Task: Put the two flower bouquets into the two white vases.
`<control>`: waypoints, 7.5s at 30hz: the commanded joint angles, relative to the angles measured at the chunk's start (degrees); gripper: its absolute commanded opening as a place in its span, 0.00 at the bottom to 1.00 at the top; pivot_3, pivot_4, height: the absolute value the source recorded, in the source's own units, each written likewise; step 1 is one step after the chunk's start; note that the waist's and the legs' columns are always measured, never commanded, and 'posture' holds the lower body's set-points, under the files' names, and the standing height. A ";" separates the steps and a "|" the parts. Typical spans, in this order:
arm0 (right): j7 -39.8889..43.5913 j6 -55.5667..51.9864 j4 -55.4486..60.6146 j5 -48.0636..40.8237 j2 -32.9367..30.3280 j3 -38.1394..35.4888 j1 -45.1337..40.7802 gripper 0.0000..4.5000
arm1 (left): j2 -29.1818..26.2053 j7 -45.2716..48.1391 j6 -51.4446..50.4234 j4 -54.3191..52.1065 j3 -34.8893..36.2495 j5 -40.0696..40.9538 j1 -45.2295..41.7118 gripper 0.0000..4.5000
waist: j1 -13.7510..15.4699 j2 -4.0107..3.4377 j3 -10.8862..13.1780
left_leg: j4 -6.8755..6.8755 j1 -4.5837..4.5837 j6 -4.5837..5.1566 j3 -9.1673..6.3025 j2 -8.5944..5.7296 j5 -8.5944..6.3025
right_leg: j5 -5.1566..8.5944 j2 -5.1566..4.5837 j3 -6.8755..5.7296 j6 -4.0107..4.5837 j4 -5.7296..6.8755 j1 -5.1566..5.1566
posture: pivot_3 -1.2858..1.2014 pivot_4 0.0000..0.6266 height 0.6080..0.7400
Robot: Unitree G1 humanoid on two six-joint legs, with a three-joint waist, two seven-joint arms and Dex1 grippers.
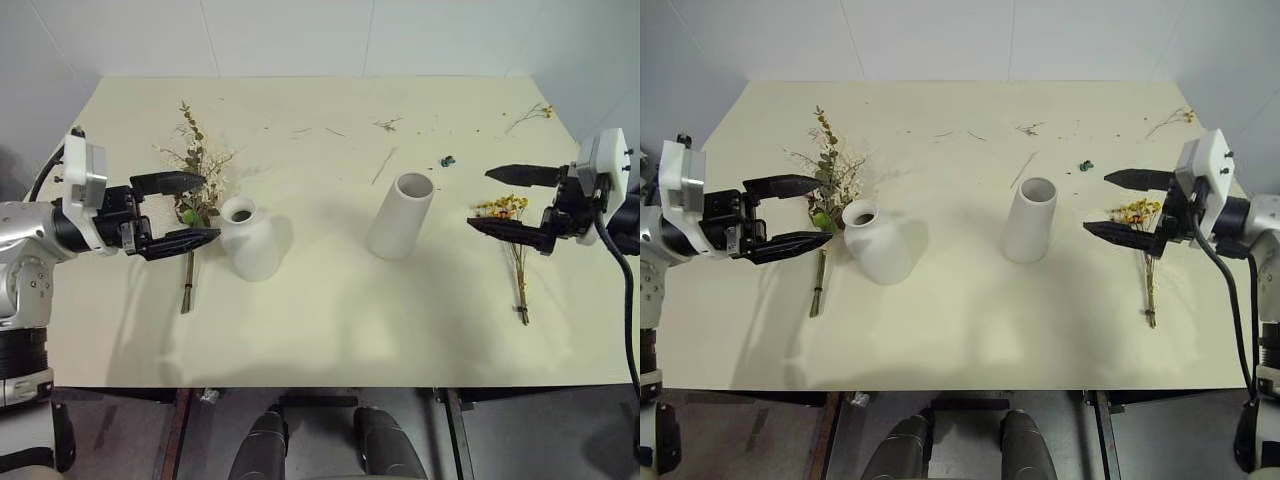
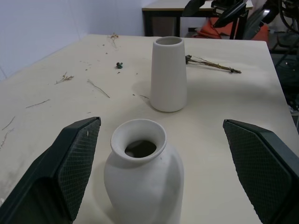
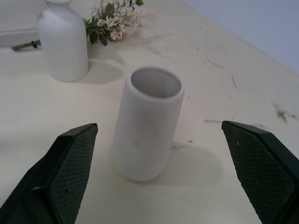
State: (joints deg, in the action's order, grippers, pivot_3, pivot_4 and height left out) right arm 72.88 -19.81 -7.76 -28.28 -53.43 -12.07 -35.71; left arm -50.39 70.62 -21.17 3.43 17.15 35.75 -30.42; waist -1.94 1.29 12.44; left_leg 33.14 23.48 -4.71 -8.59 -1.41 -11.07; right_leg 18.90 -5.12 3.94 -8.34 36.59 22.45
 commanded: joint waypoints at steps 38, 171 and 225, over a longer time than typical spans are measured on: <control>4.22 3.43 3.66 -2.92 7.77 4.01 -12.33 1.00 | -7.88 -35.85 -58.22 0.26 -18.66 -13.77 -11.89 1.00 | -1.21 0.12 0.02 | 0.06 -0.12 -0.11 0.18 0.28 -0.06 | 0.04 0.46 0.49 0.07 0.39 0.15 | 0.52 0.24 1.00; -2.86 -15.32 -28.93 20.80 -12.20 16.07 -15.47 1.00 | 2.39 -13.40 -12.10 -25.25 5.08 12.64 4.32 0.99 | -1.54 0.04 0.05 | 0.57 -0.07 0.28 1.74 0.67 -0.71 | -0.32 0.70 1.67 -0.21 -0.41 0.33 | 0.52 0.24 1.00; -11.84 -21.94 -38.93 26.30 1.27 10.66 -20.39 0.01 | 3.88 -21.68 -8.41 -29.12 5.14 12.56 11.21 1.00 | -1.28 0.25 -0.07 | 1.09 -0.21 0.38 1.96 0.62 -0.77 | -0.75 0.76 1.96 -0.47 -0.44 0.00 | 0.52 0.24 1.00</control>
State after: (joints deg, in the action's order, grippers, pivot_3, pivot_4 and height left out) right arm 62.44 -40.63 -50.31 0.57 -50.37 2.47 -56.60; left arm -47.04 48.54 -31.09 -25.78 22.25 48.59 -18.61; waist -3.22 1.54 12.36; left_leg 34.19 23.28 -4.31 -6.63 -0.78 -11.85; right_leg 18.16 -4.36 5.89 -8.81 36.10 22.46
